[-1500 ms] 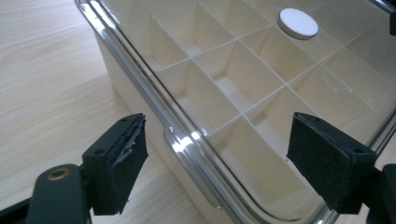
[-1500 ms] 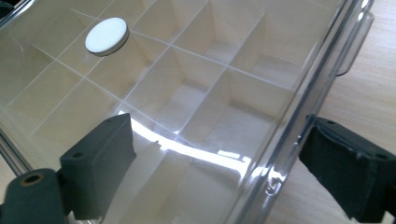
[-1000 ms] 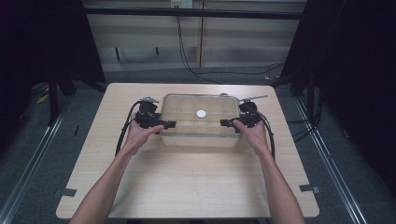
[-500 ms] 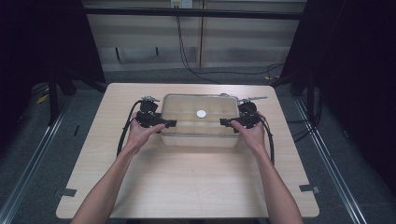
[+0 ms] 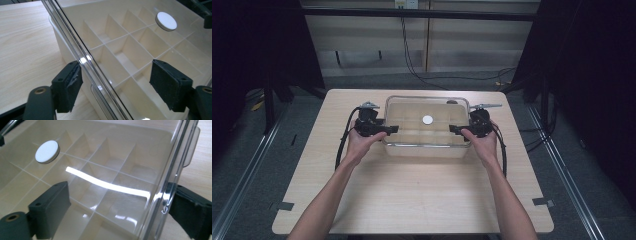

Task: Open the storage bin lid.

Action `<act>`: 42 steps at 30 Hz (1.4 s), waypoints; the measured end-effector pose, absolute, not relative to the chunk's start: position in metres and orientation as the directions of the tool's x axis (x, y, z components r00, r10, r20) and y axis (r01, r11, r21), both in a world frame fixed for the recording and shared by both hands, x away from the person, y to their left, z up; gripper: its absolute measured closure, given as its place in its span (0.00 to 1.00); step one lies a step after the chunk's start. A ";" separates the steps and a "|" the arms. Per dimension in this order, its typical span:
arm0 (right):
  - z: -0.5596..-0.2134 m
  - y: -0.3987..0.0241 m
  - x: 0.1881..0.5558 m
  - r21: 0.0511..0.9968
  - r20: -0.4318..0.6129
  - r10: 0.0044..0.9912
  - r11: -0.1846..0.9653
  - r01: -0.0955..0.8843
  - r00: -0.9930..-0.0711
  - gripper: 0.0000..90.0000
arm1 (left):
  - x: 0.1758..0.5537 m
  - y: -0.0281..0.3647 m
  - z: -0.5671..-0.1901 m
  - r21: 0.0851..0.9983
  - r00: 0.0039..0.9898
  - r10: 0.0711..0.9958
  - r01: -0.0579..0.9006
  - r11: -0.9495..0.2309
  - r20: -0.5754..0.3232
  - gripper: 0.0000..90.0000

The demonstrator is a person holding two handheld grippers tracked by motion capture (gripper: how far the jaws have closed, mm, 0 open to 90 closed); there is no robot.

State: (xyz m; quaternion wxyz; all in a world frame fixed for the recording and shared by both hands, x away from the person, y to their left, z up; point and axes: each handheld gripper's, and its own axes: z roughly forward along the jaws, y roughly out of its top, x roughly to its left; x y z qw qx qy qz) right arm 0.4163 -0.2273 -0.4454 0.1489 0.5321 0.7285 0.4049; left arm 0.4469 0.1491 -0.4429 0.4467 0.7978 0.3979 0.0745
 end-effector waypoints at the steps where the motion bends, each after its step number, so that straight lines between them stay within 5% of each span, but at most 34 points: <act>1: -0.445 -0.229 0.416 0.755 0.223 0.893 0.095 0.649 -0.390 0.11 | 0.446 0.150 -0.442 0.772 0.679 0.698 0.562 -0.296 -0.226 0.30; 29: -0.426 -0.257 0.400 0.808 0.308 0.867 -0.022 0.589 -0.391 0.47 | 0.435 0.161 -0.428 0.834 0.707 0.673 0.493 -0.249 -0.217 0.56; 42: -0.419 -0.261 0.393 0.823 0.312 0.873 -0.052 0.565 -0.375 0.55 | 0.428 0.162 -0.419 0.845 0.717 0.662 0.478 -0.239 -0.219 0.64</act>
